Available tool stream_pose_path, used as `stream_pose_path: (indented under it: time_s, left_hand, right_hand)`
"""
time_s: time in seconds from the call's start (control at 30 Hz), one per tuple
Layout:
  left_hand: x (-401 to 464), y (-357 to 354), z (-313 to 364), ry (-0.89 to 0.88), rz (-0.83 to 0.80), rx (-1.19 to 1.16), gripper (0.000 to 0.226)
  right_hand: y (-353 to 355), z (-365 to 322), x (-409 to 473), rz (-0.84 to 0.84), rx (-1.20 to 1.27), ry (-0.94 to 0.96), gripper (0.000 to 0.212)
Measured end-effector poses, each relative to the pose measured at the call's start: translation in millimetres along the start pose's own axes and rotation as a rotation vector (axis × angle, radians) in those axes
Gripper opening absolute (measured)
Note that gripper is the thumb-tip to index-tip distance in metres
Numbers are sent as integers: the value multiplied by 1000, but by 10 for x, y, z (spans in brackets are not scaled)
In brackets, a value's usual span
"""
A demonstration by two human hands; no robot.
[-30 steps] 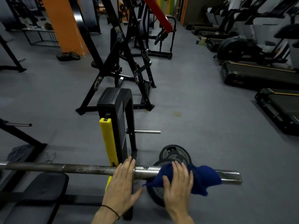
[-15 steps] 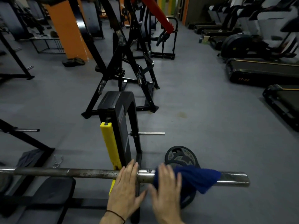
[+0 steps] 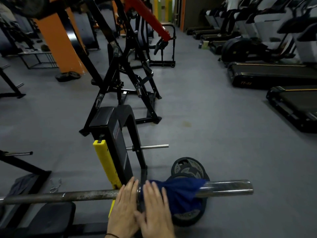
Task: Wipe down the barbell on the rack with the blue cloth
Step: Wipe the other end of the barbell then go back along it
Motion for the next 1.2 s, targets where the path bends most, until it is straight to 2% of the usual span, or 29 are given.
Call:
stream_pose_path:
  time_s: [0.07, 0.13, 0.23, 0.3, 0.33, 0.37, 0.43, 0.47, 0.53, 0.6, 0.67, 0.73, 0.77, 0.87, 0.93, 0.97, 1.0, 1.07, 1.13, 1.2]
  left_hand:
    - [14, -22, -19, 7, -11, -6, 91]
    - [44, -22, -31, 35, -12, -24, 96]
    - [58, 40, 26, 61, 2, -38, 92]
    - [63, 61, 62, 73, 10, -34, 91]
    - [58, 61, 72, 69, 12, -31, 91]
    - [42, 51, 70, 63, 11, -31, 93]
    - [40, 47, 60, 53, -10, -4, 98]
    - [30, 44, 52, 55, -26, 12, 99]
    - [12, 61, 44, 64, -24, -2, 99]
    - [21, 86, 65, 78, -24, -10, 98]
    - [17, 101, 88, 97, -20, -2, 97]
    - [13, 106, 97, 107, -20, 0, 93]
    - [13, 100, 94, 104, -17, -8, 92]
    - [-2, 69, 69, 87, -26, -14, 95]
    - [-10, 79, 68, 77, -20, -8, 96]
    - [-6, 93, 74, 74, -11, -9, 96]
    - [0, 102, 84, 74, -6, -10, 98]
    - [12, 104, 106, 84, 11, -9, 103]
    - [14, 75, 102, 106, 10, -6, 104]
    - [3, 29, 77, 95, 10, 17, 97]
  right_hand:
    - [61, 207, -31, -26, -82, 145, 77]
    - [143, 577, -134, -35, -80, 172, 72]
    - [230, 975, -260, 97, 84, -8, 62]
    - [148, 840, -236, 152, 223, -165, 63]
    - [85, 656, -210, 167, 239, -185, 66]
    - [24, 423, -190, 152, 235, -139, 69]
    - [-90, 64, -175, 67, 126, 70, 73]
    - [-101, 51, -175, 32, 54, 168, 72]
    - [-44, 309, -176, 30, -30, 246, 68]
    - [52, 691, -224, 117, -19, 173, 63]
    - [127, 932, -327, 208, 112, -33, 61]
    - [98, 788, -292, 254, 224, -198, 64]
    - [67, 598, -233, 239, 248, -202, 66]
    - [-15, 157, -118, 64, 176, 69, 70]
    - [48, 372, -105, 25, 57, 196, 67]
    - [84, 571, -123, 49, 17, 200, 64]
    - [136, 789, -161, 109, 5, 152, 62]
    - [219, 1049, -298, 216, 85, -57, 61]
    - [166, 847, -303, 267, 192, -225, 65]
    - [39, 325, -194, 207, 226, -137, 70]
Point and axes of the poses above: each hand's wrist, its own x-axis towards the middle knuckle, its own y-axis out of the back of the hand, z = x × y, the point moved 4 cm from there along x, towards the middle knuckle, and after that the axes turned 7 degrees about -z, right-handed, at the moved point
